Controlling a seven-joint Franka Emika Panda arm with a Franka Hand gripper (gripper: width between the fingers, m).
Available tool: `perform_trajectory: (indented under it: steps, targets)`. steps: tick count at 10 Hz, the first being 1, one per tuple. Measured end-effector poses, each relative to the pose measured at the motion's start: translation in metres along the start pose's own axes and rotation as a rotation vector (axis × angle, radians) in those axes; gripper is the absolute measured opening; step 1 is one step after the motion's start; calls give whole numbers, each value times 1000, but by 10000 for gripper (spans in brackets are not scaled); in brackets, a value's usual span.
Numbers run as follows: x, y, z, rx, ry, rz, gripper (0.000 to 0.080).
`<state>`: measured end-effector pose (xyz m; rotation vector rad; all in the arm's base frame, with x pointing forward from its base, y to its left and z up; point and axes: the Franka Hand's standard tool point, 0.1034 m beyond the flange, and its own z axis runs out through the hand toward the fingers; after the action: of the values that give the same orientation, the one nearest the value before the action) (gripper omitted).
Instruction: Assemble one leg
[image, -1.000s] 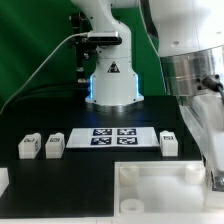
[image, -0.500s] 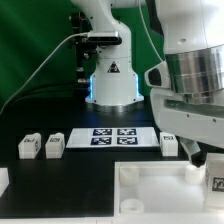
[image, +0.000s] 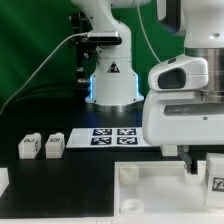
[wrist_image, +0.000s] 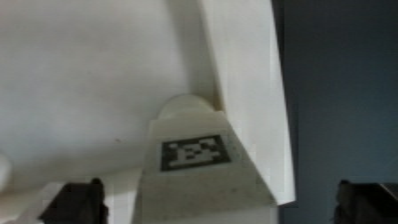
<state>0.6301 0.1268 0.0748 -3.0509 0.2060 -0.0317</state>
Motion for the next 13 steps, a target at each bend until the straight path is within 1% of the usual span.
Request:
perform_trajectory:
  steps: [1,2,3,4,6,7,10,11,12,13]
  targets:
    - [0,0,0,1,-1,19,629]
    - [0,0,0,1,-1,19,488]
    - [0,0,0,2,-1,79,488]
    - [-1,2,0,-1,-3,160,299]
    - [0,3,0,3,-3,331,300]
    - [2,5,0,26,-9,527,300]
    - [1,4,4,99,-35,1127,298]
    - [2,4,4,135,-49,1313,298]
    - [2,4,4,150,-56,1398,298]
    - [1,3,4,150,-60,1441,298]
